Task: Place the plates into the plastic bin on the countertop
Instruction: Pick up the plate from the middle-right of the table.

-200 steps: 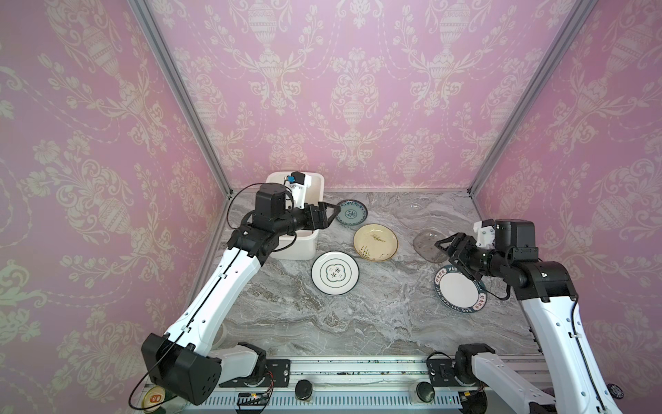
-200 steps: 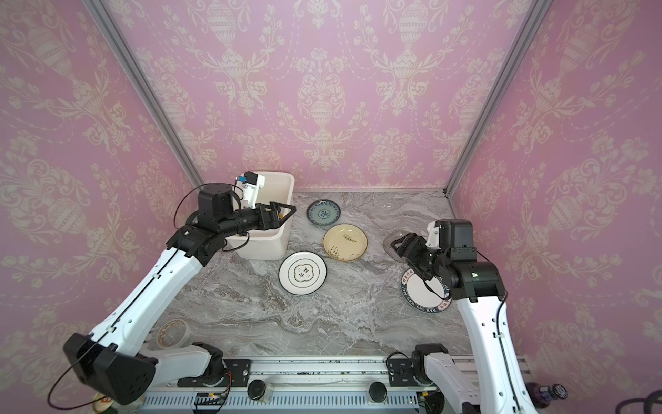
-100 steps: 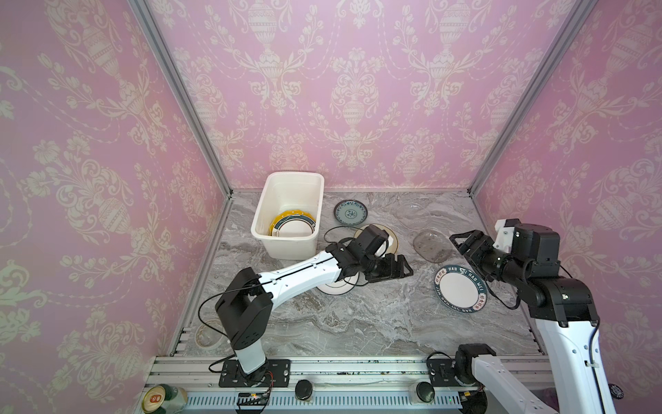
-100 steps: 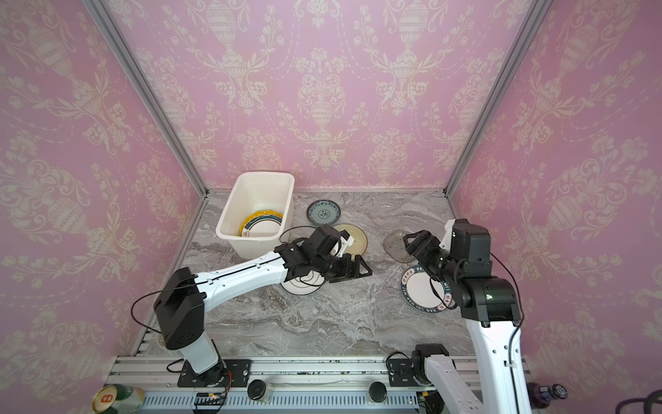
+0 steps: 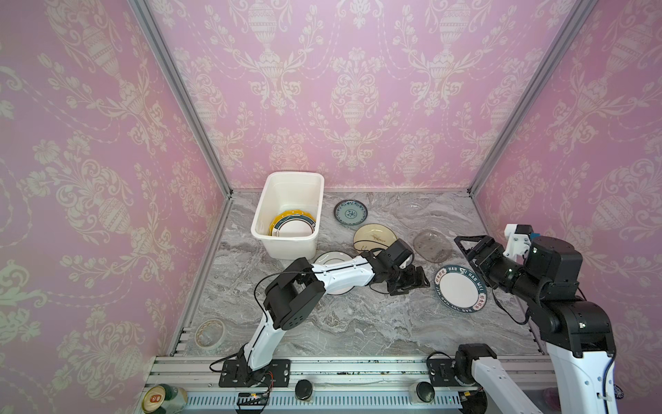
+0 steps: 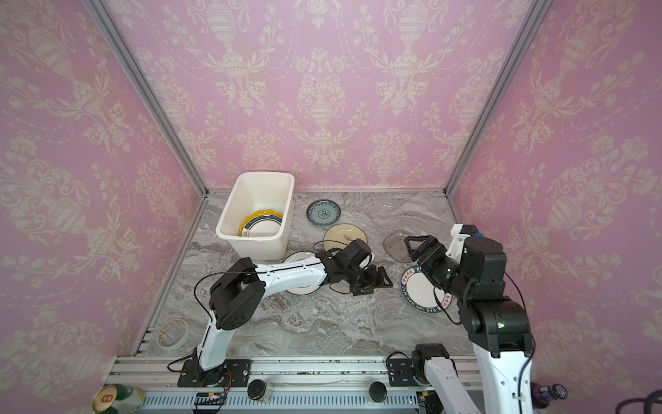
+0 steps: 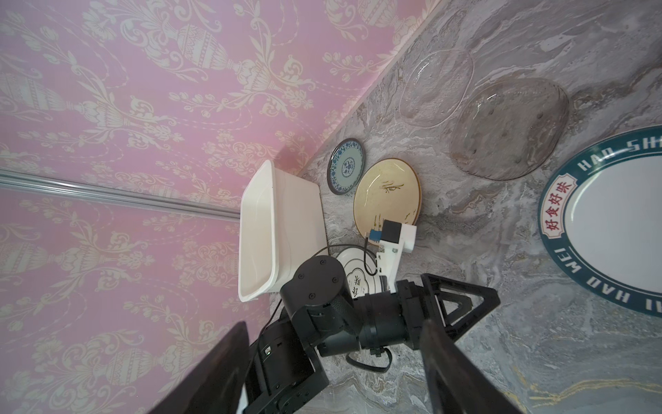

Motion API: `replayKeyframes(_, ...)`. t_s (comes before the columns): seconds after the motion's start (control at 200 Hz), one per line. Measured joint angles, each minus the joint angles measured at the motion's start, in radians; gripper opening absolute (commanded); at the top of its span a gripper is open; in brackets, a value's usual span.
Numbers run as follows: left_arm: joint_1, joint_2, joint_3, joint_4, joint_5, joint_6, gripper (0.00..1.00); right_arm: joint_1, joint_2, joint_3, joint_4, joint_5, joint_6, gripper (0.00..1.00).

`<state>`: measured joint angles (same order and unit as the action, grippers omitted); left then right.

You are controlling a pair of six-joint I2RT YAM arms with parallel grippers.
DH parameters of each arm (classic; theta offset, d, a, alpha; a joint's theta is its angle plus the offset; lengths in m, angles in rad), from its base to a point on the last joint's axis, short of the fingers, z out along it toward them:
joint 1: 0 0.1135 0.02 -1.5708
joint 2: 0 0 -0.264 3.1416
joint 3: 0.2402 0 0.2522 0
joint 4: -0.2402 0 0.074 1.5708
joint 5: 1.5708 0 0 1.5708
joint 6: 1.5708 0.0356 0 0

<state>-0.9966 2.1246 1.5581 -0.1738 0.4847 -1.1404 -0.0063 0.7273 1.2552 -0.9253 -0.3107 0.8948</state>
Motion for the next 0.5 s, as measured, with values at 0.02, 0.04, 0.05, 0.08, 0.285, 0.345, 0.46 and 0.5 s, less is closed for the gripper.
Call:
replayKeyframes(0.02,-0.002,0.011,0.005,0.005,0.000,-0.007,0.83,0.000,-0.001,-0.001,0.002,0.000,0.000,0.75)
replayKeyframes(0.04,-0.003,0.021,0.012,0.010,0.000,-0.012,0.82,0.000,-0.002,-0.003,0.004,-0.003,0.002,0.75)
replayKeyframes(0.05,-0.004,0.025,0.014,0.012,0.000,-0.014,0.82,0.000,-0.003,-0.005,0.005,-0.004,0.003,0.75)
replayKeyframes(0.08,-0.008,0.038,0.022,0.023,0.000,-0.025,0.81,0.000,-0.005,-0.008,0.006,-0.006,0.005,0.75)
replayKeyframes(0.285,-0.033,0.111,0.061,0.109,-0.001,-0.109,0.78,0.000,-0.018,-0.017,0.002,-0.006,0.015,0.75)
replayKeyframes(0.345,-0.041,0.131,0.072,0.132,-0.002,-0.134,0.77,0.000,-0.024,-0.024,-0.009,-0.003,0.015,0.75)
replayKeyframes(0.46,-0.054,0.166,0.102,0.159,-0.009,-0.164,0.75,0.000,-0.032,-0.027,-0.056,0.017,0.015,0.75)
replayKeyframes(0.5,-0.056,0.179,0.116,0.164,-0.012,-0.169,0.74,0.000,-0.031,-0.027,-0.077,0.029,0.015,0.75)
